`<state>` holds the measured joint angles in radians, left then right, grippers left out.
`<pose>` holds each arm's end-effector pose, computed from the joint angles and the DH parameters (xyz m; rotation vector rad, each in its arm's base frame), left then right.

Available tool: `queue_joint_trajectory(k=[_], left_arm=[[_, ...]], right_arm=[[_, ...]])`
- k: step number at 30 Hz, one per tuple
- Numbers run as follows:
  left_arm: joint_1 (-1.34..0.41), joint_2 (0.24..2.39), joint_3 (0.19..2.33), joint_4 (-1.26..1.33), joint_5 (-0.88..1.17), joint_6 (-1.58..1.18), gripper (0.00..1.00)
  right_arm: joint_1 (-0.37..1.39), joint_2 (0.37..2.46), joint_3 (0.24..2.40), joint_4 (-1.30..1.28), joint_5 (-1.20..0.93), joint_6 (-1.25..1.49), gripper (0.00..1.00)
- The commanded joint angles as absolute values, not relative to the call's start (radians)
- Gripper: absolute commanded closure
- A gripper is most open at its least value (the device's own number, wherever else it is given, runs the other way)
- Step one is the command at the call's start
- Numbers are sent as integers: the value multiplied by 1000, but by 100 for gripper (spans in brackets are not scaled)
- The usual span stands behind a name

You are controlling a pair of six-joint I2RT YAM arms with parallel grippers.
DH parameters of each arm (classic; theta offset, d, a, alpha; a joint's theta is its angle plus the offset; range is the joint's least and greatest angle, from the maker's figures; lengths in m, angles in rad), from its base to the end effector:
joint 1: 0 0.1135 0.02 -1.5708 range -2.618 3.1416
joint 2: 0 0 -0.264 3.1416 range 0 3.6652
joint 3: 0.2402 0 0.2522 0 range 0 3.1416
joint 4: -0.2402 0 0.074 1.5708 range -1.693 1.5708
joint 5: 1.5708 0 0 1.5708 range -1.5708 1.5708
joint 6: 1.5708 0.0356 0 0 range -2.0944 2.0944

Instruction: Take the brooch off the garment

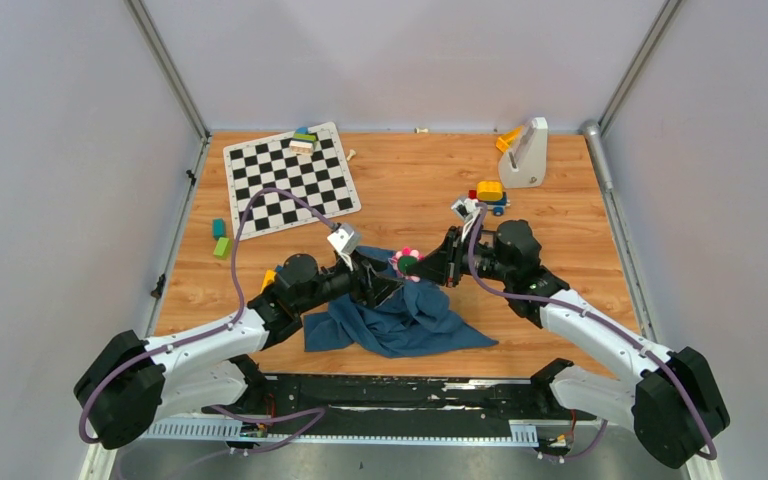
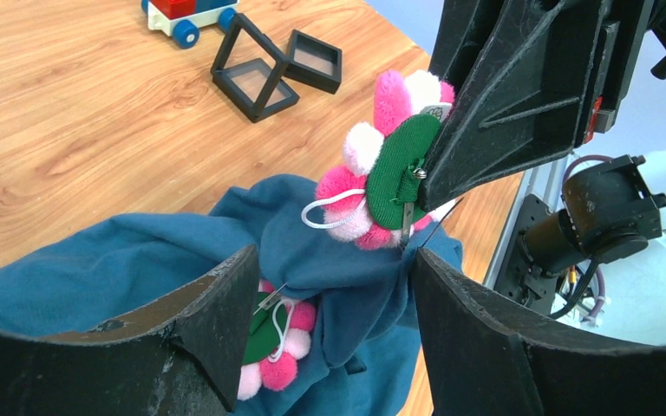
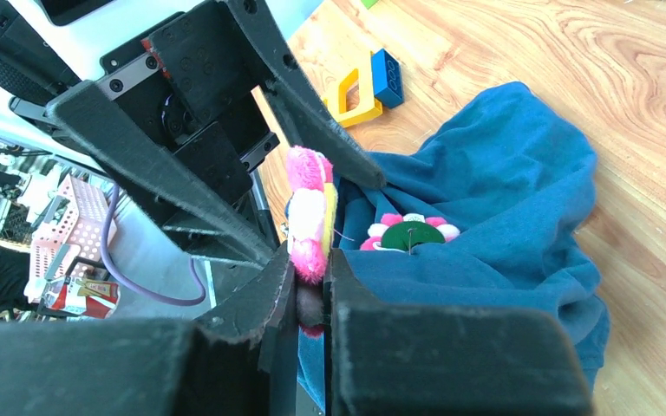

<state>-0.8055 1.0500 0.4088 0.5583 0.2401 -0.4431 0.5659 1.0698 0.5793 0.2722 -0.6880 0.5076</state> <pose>0.1526 -0.1710 0.2351 0.5127 1.7068 -1.1263 0.1876 0.1460 0.2606 -0.5957 1.8656 1.3518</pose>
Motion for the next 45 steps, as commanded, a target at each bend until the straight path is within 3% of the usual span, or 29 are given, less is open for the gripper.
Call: queue_joint_trajectory(k=[1, 4, 7, 13, 21, 24, 26, 29, 30, 31, 45], left_arm=[[-807, 1033, 419, 591, 209, -433, 17], [-807, 1003, 394, 609, 224, -431, 5], [-807, 987, 373, 623, 298, -406, 2], [-808, 1043, 342, 681, 449, -372, 6], [-824, 1146, 328, 795, 470, -348, 14], [-828, 1199, 329, 850, 482, -361, 23], [-828, 1220, 327, 886, 494, -368, 38], [-828, 1193, 309, 910, 465, -375, 91], [-828, 1182, 302, 904, 457, -372, 97], [-828, 1155, 299, 895, 451, -368, 100], [-828, 963, 358, 574, 521, -346, 100]], right_arm=[[576, 1036, 621, 270, -665, 506, 100], [575, 1023, 628, 242, -643, 476, 100], [575, 1017, 634, 243, -655, 437, 100], [575, 1012, 660, 214, -649, 348, 100], [577, 1013, 661, 189, -597, 287, 100], [581, 1010, 661, 176, -576, 262, 100], [585, 1008, 660, 163, -550, 235, 100], [587, 1006, 653, 143, -480, 177, 100], [587, 1008, 645, 143, -445, 160, 100], [587, 1009, 641, 150, -420, 143, 100], [587, 1088, 633, 226, -139, -58, 100]])
